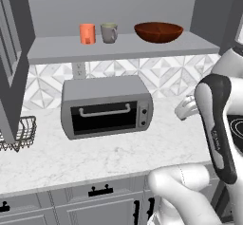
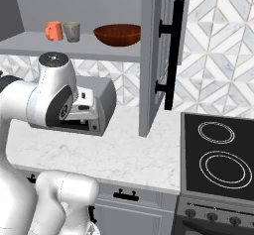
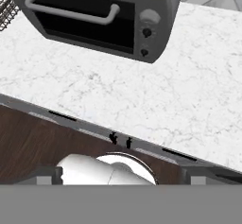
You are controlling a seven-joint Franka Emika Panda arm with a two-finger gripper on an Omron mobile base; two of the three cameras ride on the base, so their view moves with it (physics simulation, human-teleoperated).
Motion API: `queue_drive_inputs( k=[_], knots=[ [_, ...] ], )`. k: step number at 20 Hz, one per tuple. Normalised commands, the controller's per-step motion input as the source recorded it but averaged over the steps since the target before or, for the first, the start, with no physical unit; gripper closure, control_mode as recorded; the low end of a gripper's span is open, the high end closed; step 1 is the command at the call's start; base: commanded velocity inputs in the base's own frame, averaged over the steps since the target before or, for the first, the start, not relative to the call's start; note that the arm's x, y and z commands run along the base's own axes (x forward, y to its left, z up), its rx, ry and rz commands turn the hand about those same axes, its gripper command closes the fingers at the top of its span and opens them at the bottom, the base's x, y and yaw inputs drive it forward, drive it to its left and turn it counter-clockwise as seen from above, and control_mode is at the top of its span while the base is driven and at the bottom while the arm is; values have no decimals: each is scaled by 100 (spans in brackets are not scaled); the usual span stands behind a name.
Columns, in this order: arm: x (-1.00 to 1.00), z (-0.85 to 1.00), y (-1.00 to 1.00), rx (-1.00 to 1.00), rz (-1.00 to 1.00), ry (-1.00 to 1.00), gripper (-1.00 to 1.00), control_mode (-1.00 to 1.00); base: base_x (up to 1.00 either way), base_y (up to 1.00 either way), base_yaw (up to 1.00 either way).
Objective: Gather all objects into one cabinet and sort the glasses and bowls to opposite sides.
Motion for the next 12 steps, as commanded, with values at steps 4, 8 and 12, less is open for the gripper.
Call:
queue_drive_inputs(
  k=[4, 8, 12],
  knots=[
    [-86, 52, -2, 0, 2, 0, -100, -100, 0, 0, 0],
    [-54, 17, -1, 0, 0, -4, -100, -100, 0, 0, 0],
    [-4, 0, 0, 0, 0, -1, -100, -100, 0, 0, 0]
  ],
)
